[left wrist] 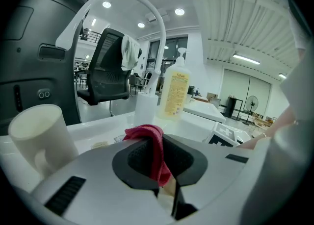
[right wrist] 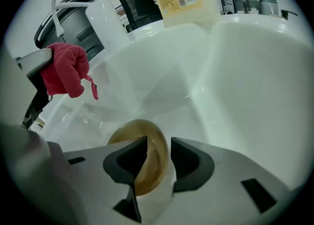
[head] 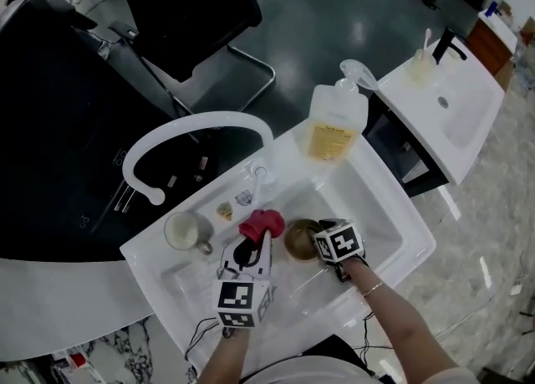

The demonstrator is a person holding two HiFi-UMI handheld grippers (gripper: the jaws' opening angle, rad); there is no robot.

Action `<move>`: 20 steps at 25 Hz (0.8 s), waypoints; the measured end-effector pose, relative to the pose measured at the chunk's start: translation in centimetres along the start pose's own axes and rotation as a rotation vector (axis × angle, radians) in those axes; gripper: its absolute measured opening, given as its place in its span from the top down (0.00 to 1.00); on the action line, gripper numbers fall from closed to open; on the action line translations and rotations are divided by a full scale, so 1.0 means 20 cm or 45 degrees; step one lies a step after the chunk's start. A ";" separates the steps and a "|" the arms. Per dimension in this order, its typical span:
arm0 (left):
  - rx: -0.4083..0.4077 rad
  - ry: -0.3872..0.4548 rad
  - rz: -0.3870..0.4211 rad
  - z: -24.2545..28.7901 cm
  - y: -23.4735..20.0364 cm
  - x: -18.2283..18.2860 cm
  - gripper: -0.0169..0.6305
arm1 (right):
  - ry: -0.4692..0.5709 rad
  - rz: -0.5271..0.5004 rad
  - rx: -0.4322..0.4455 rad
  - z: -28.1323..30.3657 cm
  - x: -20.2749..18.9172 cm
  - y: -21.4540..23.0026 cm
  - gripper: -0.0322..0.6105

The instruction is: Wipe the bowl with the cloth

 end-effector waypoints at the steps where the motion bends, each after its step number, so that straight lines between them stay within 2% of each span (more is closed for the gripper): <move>1: 0.001 -0.003 -0.003 0.01 0.00 -0.01 0.90 | -0.010 0.004 0.006 0.01 -0.01 0.00 0.71; 12: 0.019 -0.019 -0.027 -0.02 -0.04 -0.04 0.90 | -0.081 0.016 -0.037 0.05 -0.04 0.02 0.91; 20: 0.039 -0.017 -0.034 -0.07 -0.06 -0.05 0.90 | -0.080 0.004 -0.035 0.03 -0.04 -0.03 0.92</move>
Point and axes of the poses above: the fingertips, and each gripper's own axes: z forward along the fingers, y to its right, x out of its top, the point moved 6 cm from there along -z, backward along the fingers
